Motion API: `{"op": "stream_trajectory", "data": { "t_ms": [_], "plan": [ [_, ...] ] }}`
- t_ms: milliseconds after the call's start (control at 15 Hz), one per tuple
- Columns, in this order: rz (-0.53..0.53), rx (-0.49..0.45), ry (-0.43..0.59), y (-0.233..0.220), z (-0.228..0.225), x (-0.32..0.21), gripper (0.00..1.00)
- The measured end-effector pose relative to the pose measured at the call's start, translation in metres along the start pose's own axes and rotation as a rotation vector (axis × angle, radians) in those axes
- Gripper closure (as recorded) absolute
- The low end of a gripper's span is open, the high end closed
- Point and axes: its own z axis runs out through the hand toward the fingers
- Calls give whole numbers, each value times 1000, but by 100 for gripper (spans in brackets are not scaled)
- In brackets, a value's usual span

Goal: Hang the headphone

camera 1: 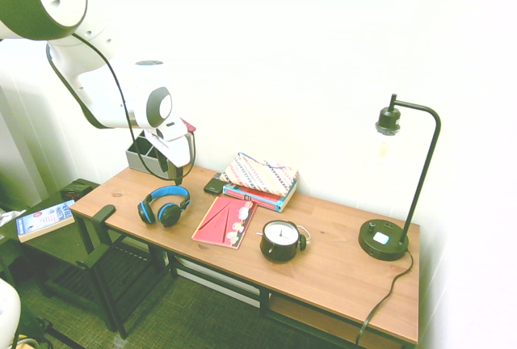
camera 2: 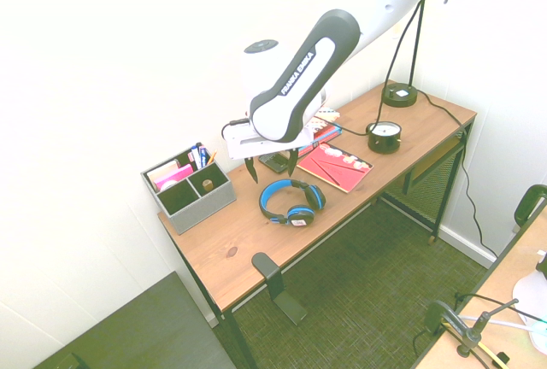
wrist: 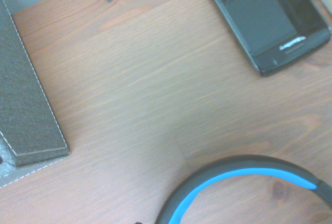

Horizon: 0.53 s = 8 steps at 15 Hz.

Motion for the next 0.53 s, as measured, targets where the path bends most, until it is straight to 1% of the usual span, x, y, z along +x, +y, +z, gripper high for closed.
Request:
{"op": "stream_trajectory", "data": {
  "t_ms": [267,533],
  "plan": [
    [24,-12,-18,-10,33,5,100],
    [22,-13,-28,-17,43,9,100]
  ]
}}
